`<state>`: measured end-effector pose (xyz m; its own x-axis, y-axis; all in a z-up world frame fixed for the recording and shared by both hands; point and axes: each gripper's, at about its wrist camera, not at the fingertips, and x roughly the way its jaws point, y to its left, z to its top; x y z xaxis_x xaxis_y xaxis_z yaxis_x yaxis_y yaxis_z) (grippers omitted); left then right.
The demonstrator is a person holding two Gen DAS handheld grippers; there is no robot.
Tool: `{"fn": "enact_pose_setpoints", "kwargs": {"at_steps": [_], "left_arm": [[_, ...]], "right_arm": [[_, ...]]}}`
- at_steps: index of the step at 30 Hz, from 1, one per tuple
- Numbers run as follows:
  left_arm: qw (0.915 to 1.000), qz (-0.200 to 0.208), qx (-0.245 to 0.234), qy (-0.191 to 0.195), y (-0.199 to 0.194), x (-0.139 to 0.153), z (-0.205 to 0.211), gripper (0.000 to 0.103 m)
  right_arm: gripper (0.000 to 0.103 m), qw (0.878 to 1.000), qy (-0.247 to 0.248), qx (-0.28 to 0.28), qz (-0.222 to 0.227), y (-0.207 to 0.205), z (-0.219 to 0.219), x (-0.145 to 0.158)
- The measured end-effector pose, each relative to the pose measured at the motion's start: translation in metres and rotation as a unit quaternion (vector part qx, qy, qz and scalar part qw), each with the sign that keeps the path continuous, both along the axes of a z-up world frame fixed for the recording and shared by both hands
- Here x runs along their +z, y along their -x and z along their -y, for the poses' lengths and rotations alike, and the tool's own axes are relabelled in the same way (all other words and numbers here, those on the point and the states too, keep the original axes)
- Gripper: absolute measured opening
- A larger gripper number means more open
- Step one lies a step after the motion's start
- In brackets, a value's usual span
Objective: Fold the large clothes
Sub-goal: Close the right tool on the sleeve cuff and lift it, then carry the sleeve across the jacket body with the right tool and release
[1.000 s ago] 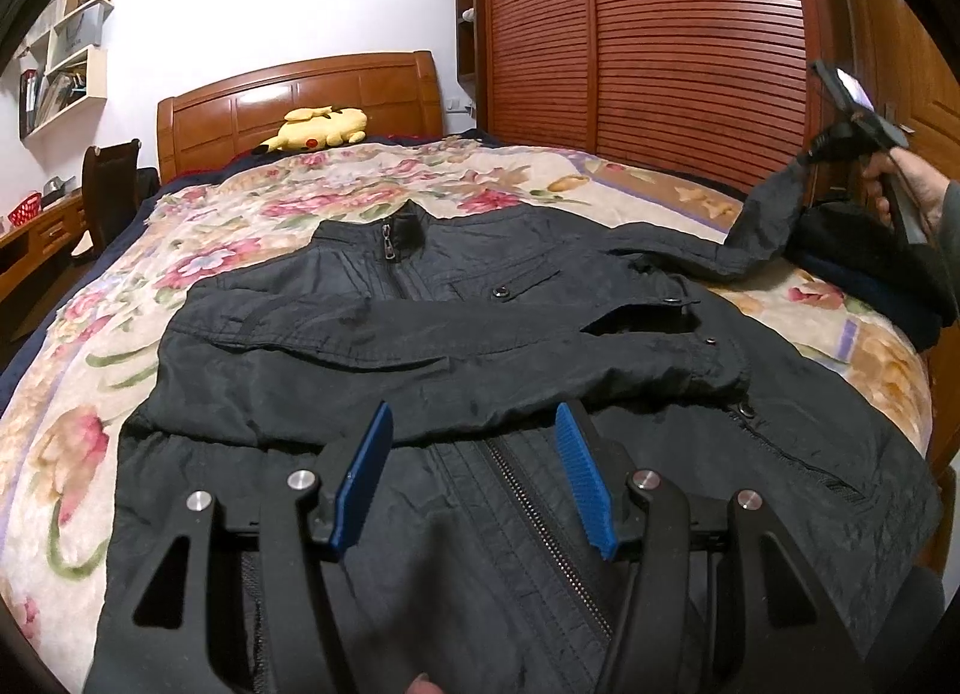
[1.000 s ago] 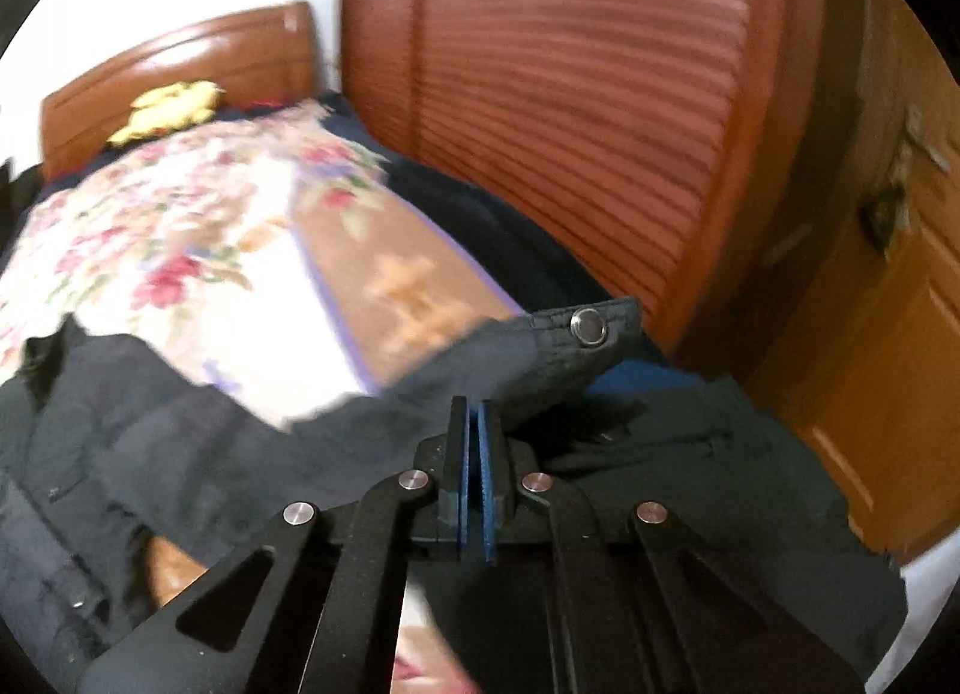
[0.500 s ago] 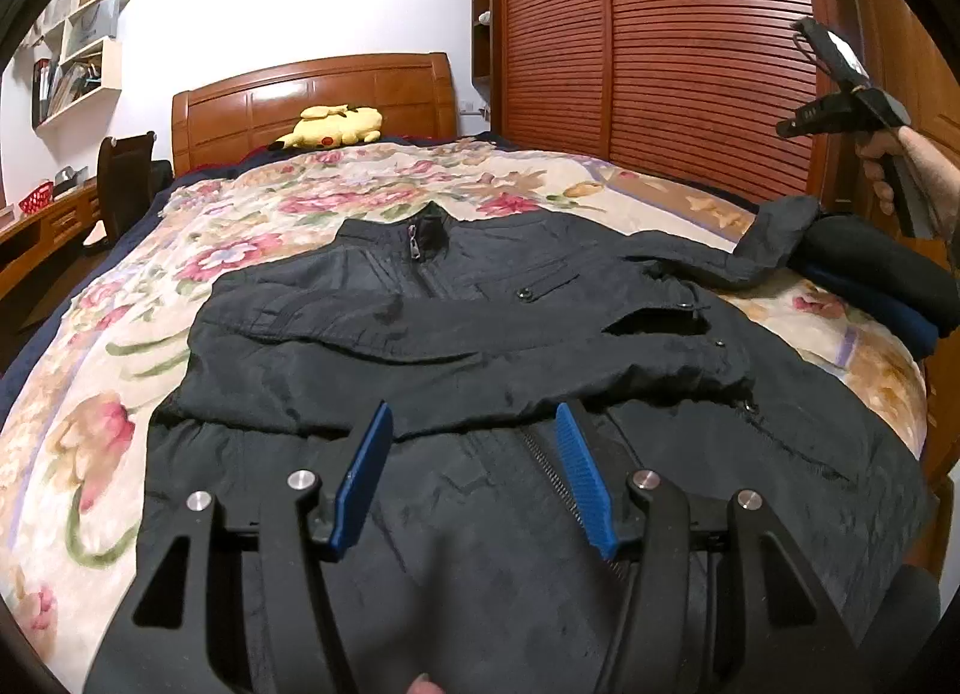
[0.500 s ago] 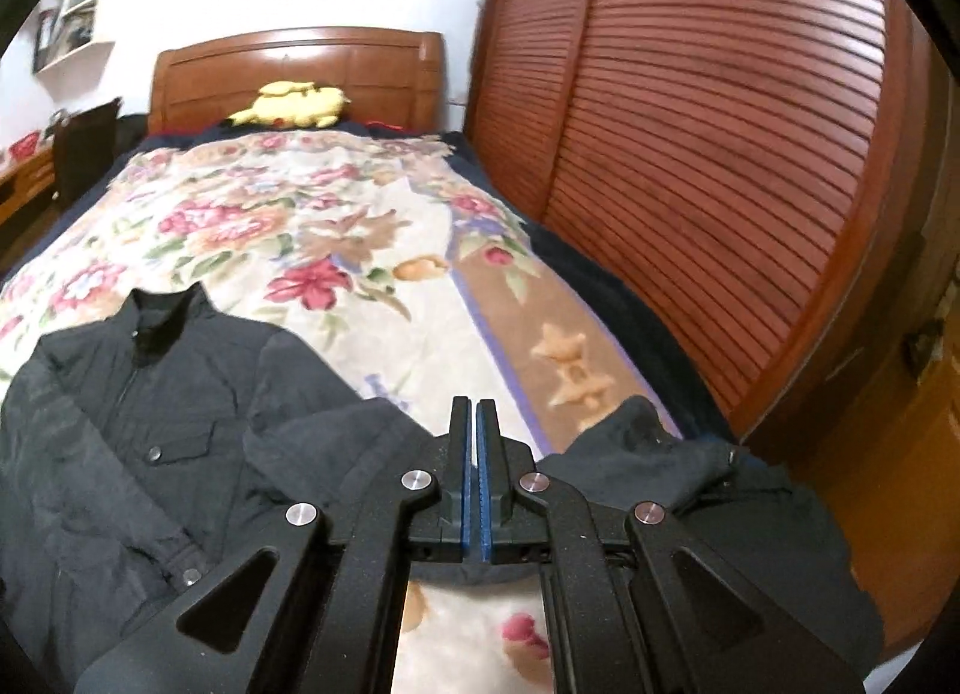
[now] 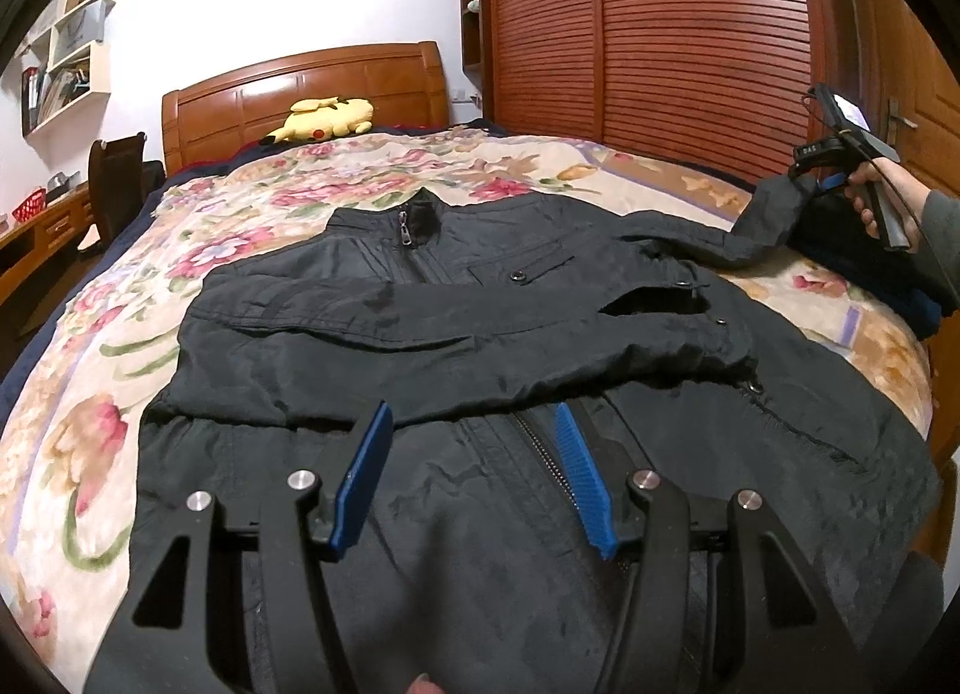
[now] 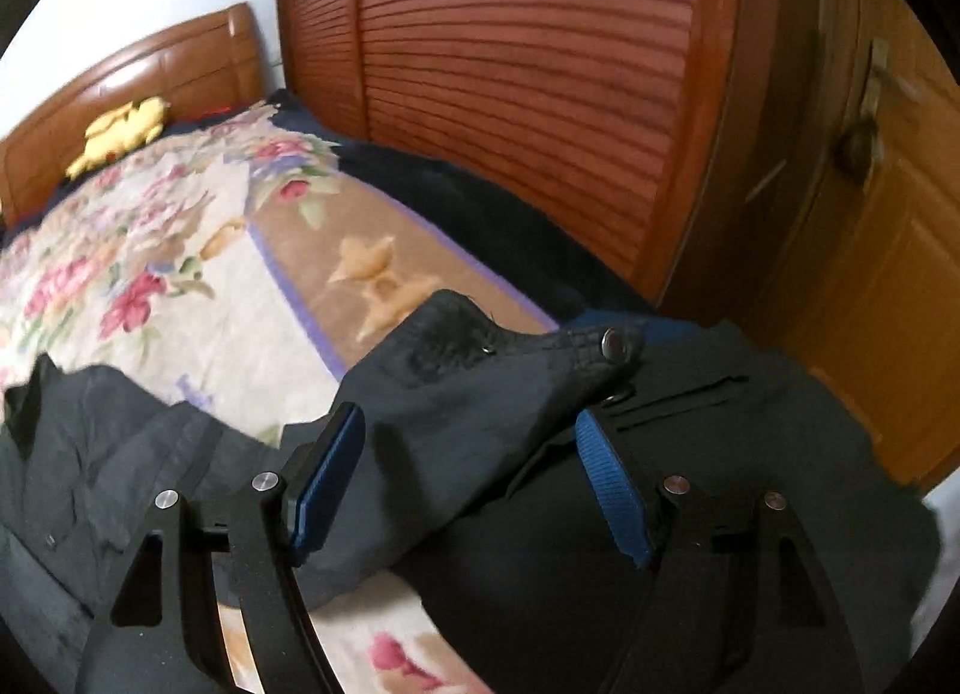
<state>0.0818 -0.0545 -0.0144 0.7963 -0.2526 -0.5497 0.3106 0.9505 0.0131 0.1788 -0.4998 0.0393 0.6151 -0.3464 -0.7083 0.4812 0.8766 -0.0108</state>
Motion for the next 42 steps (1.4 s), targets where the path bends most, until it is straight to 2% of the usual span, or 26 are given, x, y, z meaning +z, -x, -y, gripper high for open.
{"fn": "enact_pose_setpoints", "kwargs": {"at_steps": [3, 5, 6, 7, 9, 16, 20, 23, 31, 42], "left_arm": [[1.0000, -0.003, 0.000, -0.003, -0.003, -0.002, 0.003, 0.056], [1.0000, -0.005, 0.000, -0.004, -0.004, -0.003, 0.004, 0.056], [1.0000, -0.006, -0.001, -0.006, -0.004, -0.003, 0.005, 0.056], [1.0000, -0.005, -0.001, -0.006, -0.004, -0.003, 0.005, 0.056], [1.0000, -0.004, -0.001, -0.005, -0.003, -0.002, 0.004, 0.056], [1.0000, 0.002, -0.002, 0.002, 0.001, 0.003, 0.001, 0.056], [0.9999, 0.008, 0.001, 0.008, 0.005, 0.008, -0.006, 0.056], [0.9998, 0.013, 0.007, 0.012, 0.008, 0.012, -0.013, 0.056], [0.9992, 0.023, 0.029, 0.018, 0.017, 0.021, -0.040, 0.056], [0.9973, 0.033, 0.058, 0.032, 0.025, 0.029, -0.078, 0.056]], "right_arm": [[0.071, 1.000, 0.001, 0.000, -0.022, -0.009, 0.003, -0.012], [0.051, 1.000, 0.011, 0.002, -0.028, -0.012, 0.002, -0.015], [0.025, 0.999, 0.013, 0.007, -0.028, -0.014, 0.001, -0.016], [0.013, 0.999, 0.018, 0.017, -0.028, -0.014, -0.001, -0.016], [0.006, 0.999, 0.028, 0.033, -0.024, -0.012, -0.005, -0.014], [0.003, 0.993, 0.077, 0.087, 0.016, -0.002, -0.049, 0.019], [0.003, 0.984, 0.092, 0.147, 0.041, 0.003, -0.101, 0.044], [0.003, 0.973, 0.102, 0.199, 0.060, 0.010, -0.151, 0.059], [0.002, 0.942, 0.110, 0.303, 0.091, 0.025, -0.264, 0.076], [0.002, 0.901, 0.108, 0.399, 0.133, 0.040, -0.378, 0.102]]}}
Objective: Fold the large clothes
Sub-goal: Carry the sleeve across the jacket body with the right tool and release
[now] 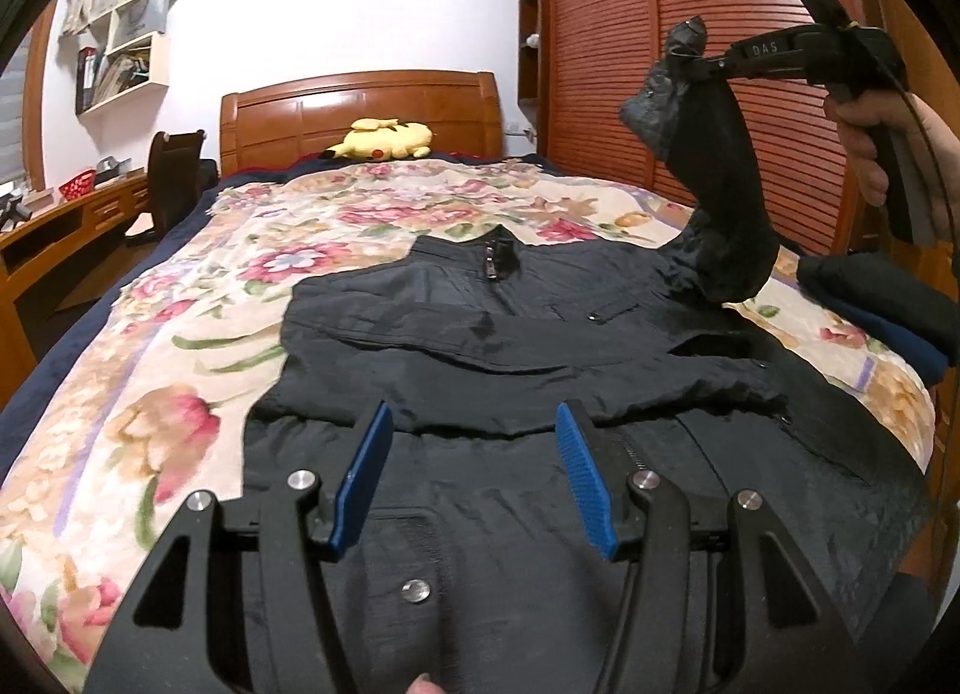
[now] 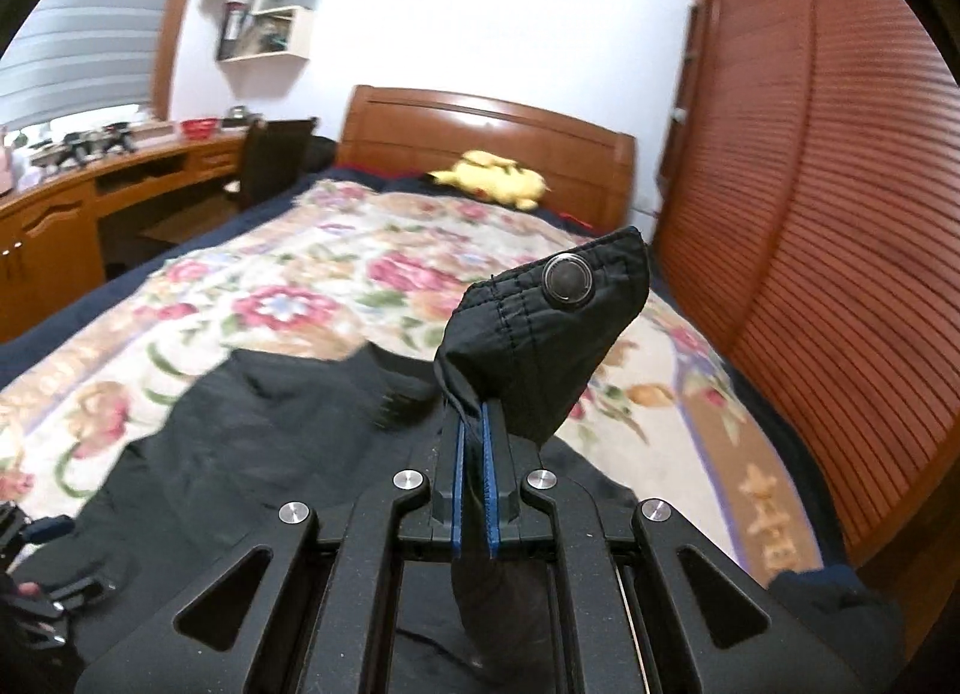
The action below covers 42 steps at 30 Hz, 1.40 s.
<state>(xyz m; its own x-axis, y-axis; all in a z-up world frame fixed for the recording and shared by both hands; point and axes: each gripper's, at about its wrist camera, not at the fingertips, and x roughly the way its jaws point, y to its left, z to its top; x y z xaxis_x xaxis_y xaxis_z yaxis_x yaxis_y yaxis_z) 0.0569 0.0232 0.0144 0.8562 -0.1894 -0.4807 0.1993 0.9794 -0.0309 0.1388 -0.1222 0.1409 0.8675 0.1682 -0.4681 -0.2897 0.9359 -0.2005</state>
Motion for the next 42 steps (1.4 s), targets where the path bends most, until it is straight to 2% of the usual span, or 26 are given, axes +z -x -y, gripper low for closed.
{"fn": "enact_pose_setpoints", "kwargs": {"at_steps": [5, 10, 17, 23, 35, 38, 42], "left_arm": [[0.9999, 0.003, 0.014, 0.006, 0.003, 0.001, -0.015, 0.056], [0.9996, 0.004, 0.025, 0.009, 0.004, 0.002, -0.025, 0.056], [0.9995, 0.005, 0.030, 0.009, 0.002, 0.001, -0.027, 0.056], [0.9994, 0.005, 0.032, 0.006, 0.002, -0.001, -0.026, 0.056], [0.9992, 0.013, 0.037, 0.009, 0.008, 0.001, -0.030, 0.056], [0.9989, 0.011, 0.042, 0.016, 0.011, 0.001, -0.035, 0.056], [0.9985, 0.011, 0.051, 0.017, 0.019, 0.002, -0.038, 0.056]], "right_arm": [[0.002, 0.999, 0.006, 0.031, -0.011, 0.005, -0.037, -0.012], [0.002, 0.998, 0.017, 0.054, -0.035, 0.007, -0.063, -0.040], [0.002, 0.993, -0.021, 0.071, -0.095, 0.018, -0.072, -0.102], [0.002, 0.988, -0.036, 0.085, -0.126, 0.036, -0.083, -0.141], [0.005, 0.984, -0.051, 0.087, -0.149, 0.073, -0.086, -0.167], [0.013, 0.981, -0.060, 0.092, -0.159, 0.086, -0.084, -0.173], [0.039, 0.981, -0.048, 0.089, -0.164, 0.101, -0.081, -0.178]]}}
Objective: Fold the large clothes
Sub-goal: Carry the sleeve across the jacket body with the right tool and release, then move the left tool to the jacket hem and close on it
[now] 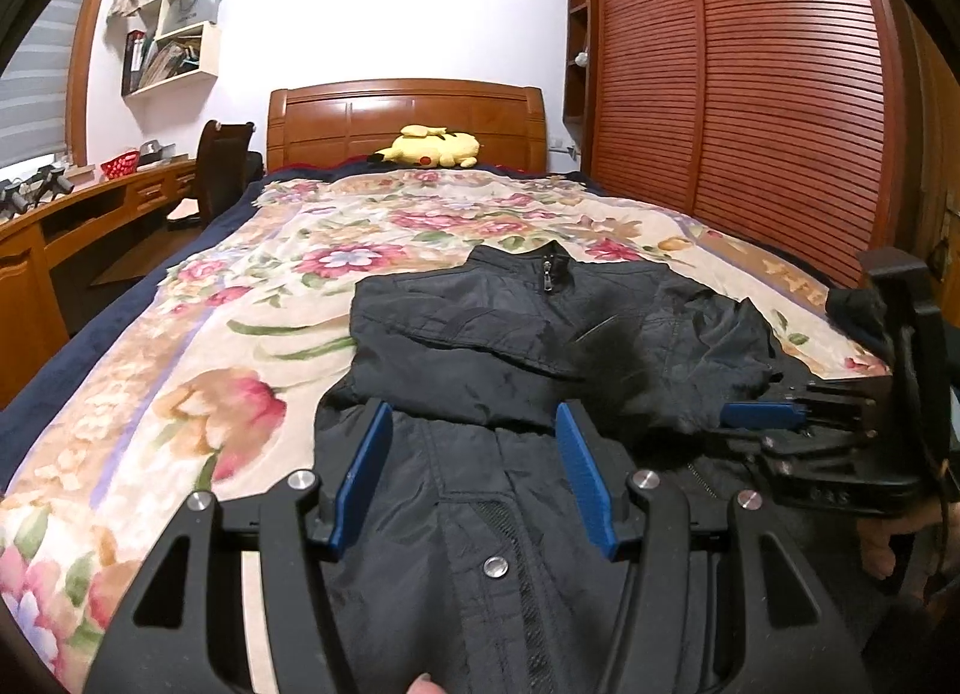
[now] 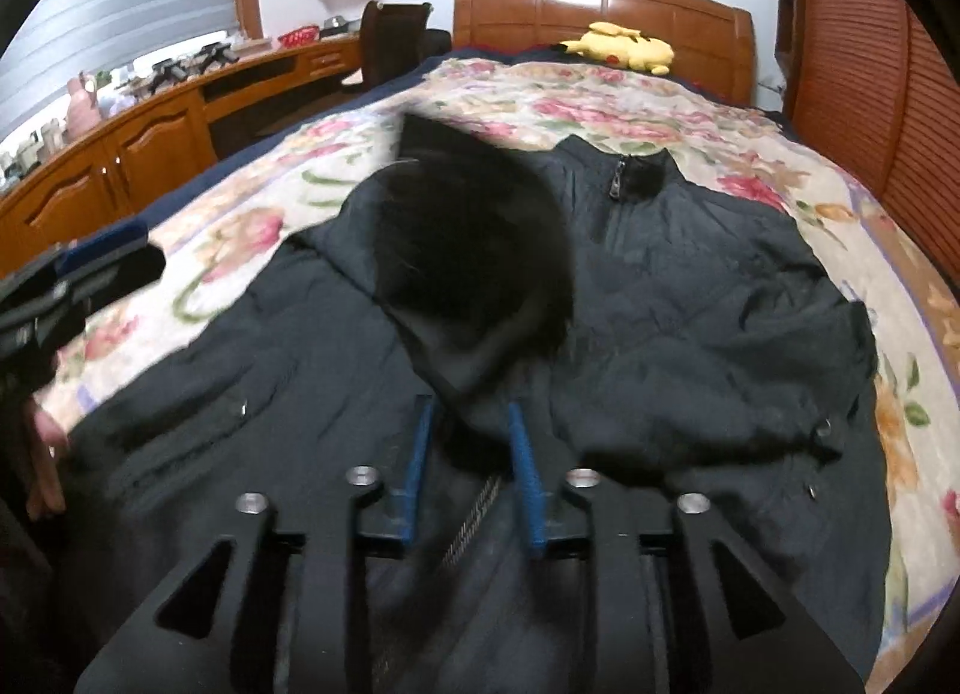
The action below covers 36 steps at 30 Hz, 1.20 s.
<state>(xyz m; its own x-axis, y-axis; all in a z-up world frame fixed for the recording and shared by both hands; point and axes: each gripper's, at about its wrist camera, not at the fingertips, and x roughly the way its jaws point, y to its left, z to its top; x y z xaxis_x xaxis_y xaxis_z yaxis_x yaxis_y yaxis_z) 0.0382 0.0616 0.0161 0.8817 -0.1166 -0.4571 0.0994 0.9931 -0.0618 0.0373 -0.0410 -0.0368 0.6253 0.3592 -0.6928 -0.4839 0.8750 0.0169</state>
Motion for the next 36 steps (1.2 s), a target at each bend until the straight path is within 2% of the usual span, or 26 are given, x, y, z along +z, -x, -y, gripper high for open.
{"fn": "enact_pose_setpoints", "kwargs": {"at_steps": [1, 4, 10, 16, 21, 28, 31, 34, 36], "left_arm": [[1.0000, -0.001, 0.002, 0.000, 0.002, -0.001, -0.001, 0.056], [1.0000, -0.005, 0.006, -0.002, 0.008, -0.002, -0.002, 0.056], [0.9998, -0.019, 0.009, -0.006, 0.015, -0.007, -0.002, 0.056], [0.9992, -0.036, 0.004, -0.018, 0.018, -0.015, 0.007, 0.056], [0.9985, -0.051, -0.005, -0.018, 0.018, -0.020, 0.014, 0.056], [0.9971, -0.066, -0.016, -0.033, 0.010, -0.023, 0.030, 0.056], [0.9962, -0.077, -0.015, -0.038, -0.004, -0.022, 0.039, 0.056], [0.9949, -0.095, -0.025, -0.019, -0.024, -0.021, 0.045, 0.056], [0.9936, -0.107, -0.030, -0.024, -0.039, -0.020, 0.054, 0.056]], "right_arm": [[0.048, 1.000, 0.000, -0.001, 0.001, 0.003, 0.002, 0.000], [0.055, 1.000, -0.009, -0.019, 0.016, 0.017, 0.019, 0.007], [0.055, 0.997, 0.035, -0.052, 0.034, 0.027, 0.055, 0.006], [0.055, 0.994, 0.063, -0.090, 0.026, 0.026, 0.095, -0.012], [0.055, 0.993, 0.053, -0.105, 0.000, 0.015, 0.116, -0.031], [0.056, 0.993, 0.046, -0.108, -0.015, 0.007, 0.117, -0.048], [0.057, 0.994, 0.038, -0.106, -0.008, 0.009, 0.119, -0.050], [0.057, 0.994, 0.029, -0.105, -0.003, 0.012, 0.121, -0.050], [0.057, 0.994, 0.030, -0.102, -0.006, 0.011, 0.121, -0.050]]}}
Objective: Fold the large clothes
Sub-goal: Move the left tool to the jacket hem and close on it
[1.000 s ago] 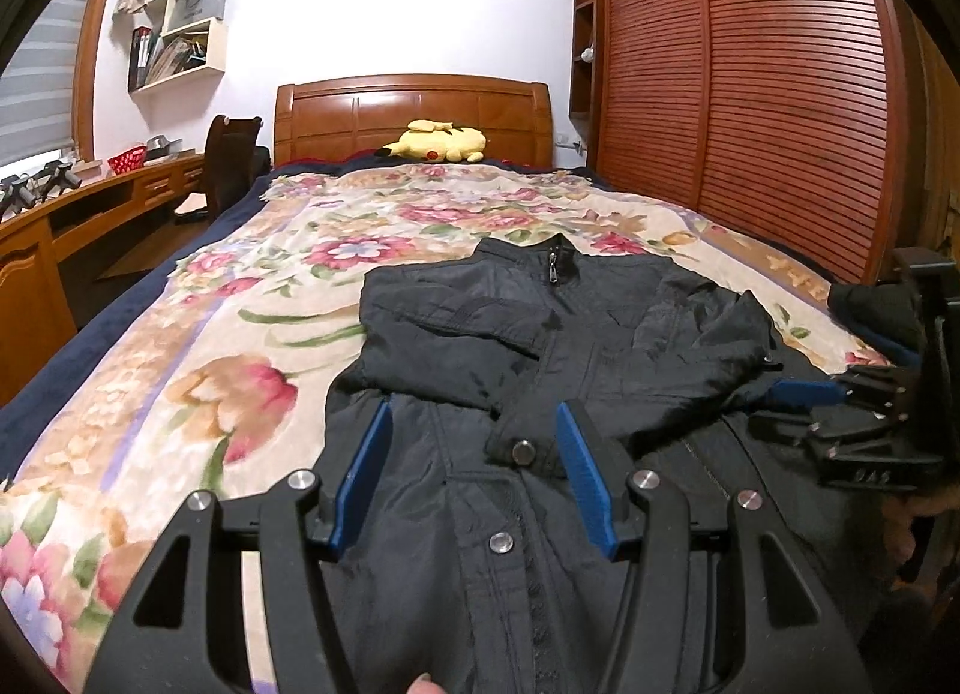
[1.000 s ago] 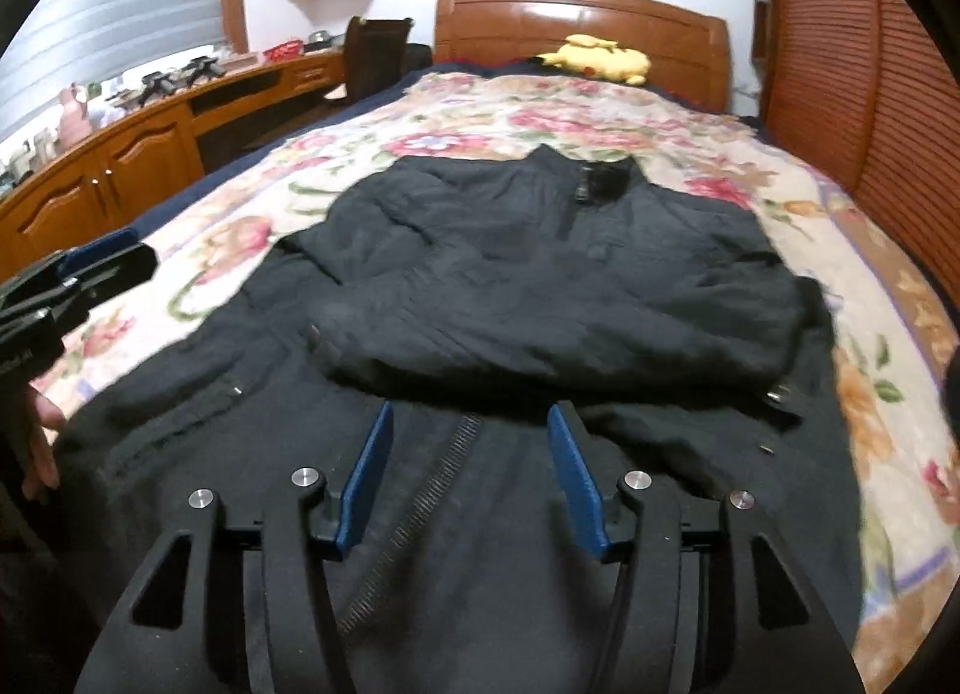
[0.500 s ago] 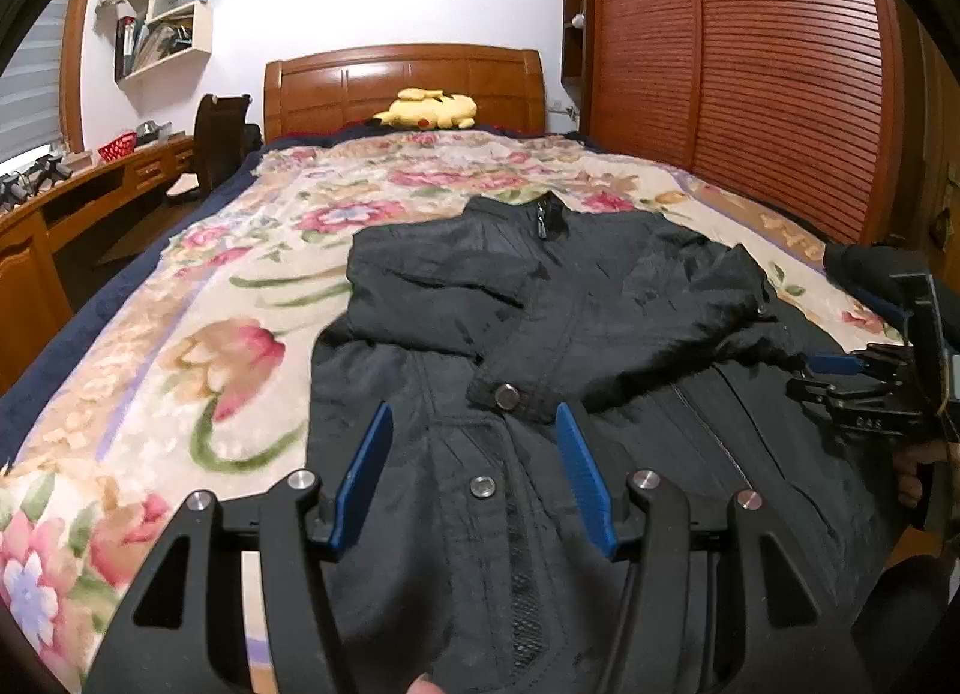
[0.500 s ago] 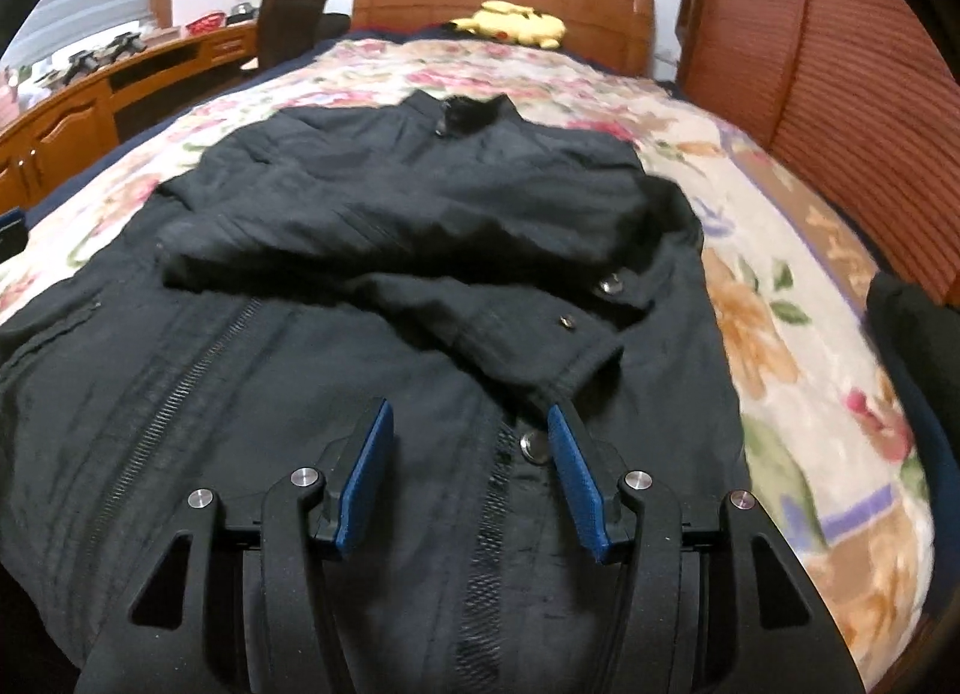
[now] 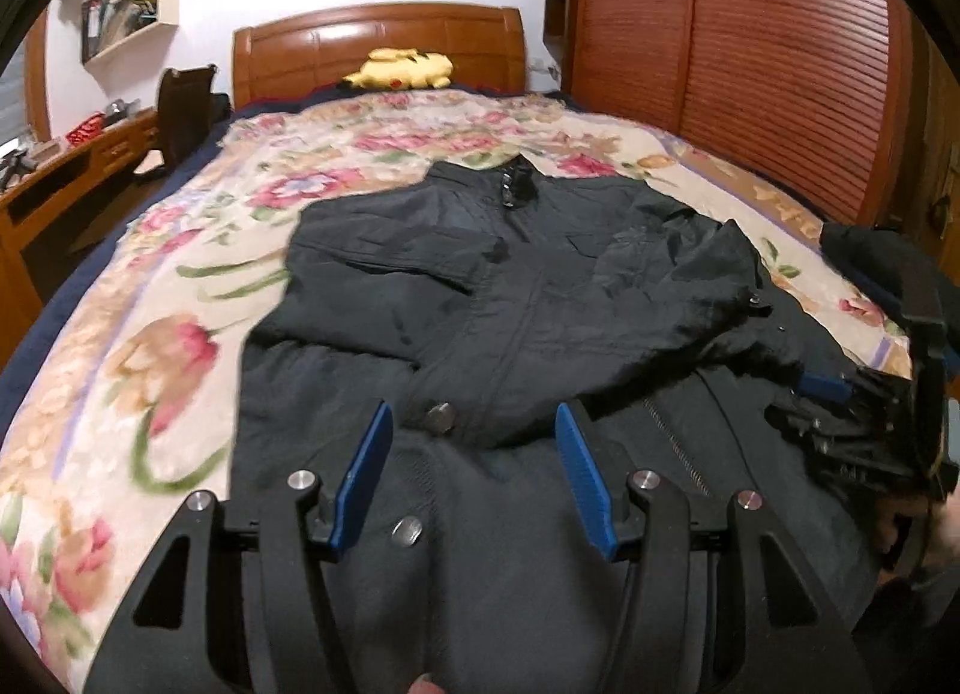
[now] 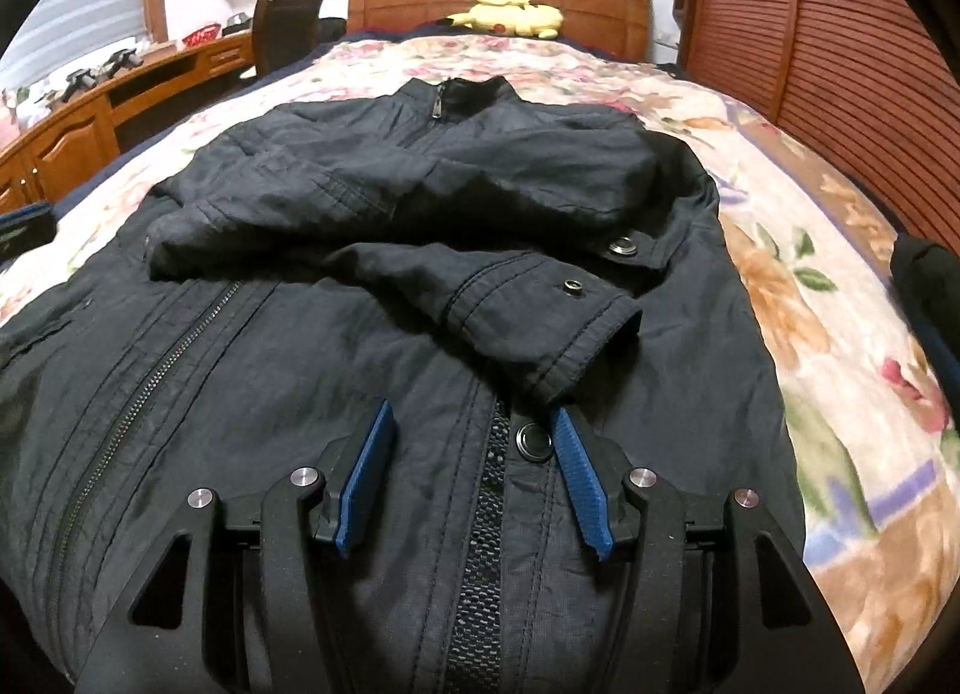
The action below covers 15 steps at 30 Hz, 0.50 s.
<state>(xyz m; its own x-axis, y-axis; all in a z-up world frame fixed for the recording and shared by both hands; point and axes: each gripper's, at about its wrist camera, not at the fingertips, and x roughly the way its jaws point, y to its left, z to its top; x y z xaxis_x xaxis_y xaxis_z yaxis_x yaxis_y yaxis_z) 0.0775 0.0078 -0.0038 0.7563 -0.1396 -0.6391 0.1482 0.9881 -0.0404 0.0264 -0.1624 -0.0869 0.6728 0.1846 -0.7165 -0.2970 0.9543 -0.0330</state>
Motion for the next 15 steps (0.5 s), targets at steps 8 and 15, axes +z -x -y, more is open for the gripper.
{"fn": "enact_pose_setpoints", "kwargs": {"at_steps": [8, 15], "left_arm": [[0.9985, -0.016, 0.000, -0.053, -0.071, 0.004, 0.032, 0.056], [0.9957, -0.069, 0.007, -0.062, -0.141, -0.016, 0.040, 0.056]], "right_arm": [[0.058, 1.000, 0.003, 0.009, 0.005, 0.001, -0.002, 0.002], [0.058, 0.999, -0.026, 0.020, 0.003, 0.003, 0.007, 0.006]]}}
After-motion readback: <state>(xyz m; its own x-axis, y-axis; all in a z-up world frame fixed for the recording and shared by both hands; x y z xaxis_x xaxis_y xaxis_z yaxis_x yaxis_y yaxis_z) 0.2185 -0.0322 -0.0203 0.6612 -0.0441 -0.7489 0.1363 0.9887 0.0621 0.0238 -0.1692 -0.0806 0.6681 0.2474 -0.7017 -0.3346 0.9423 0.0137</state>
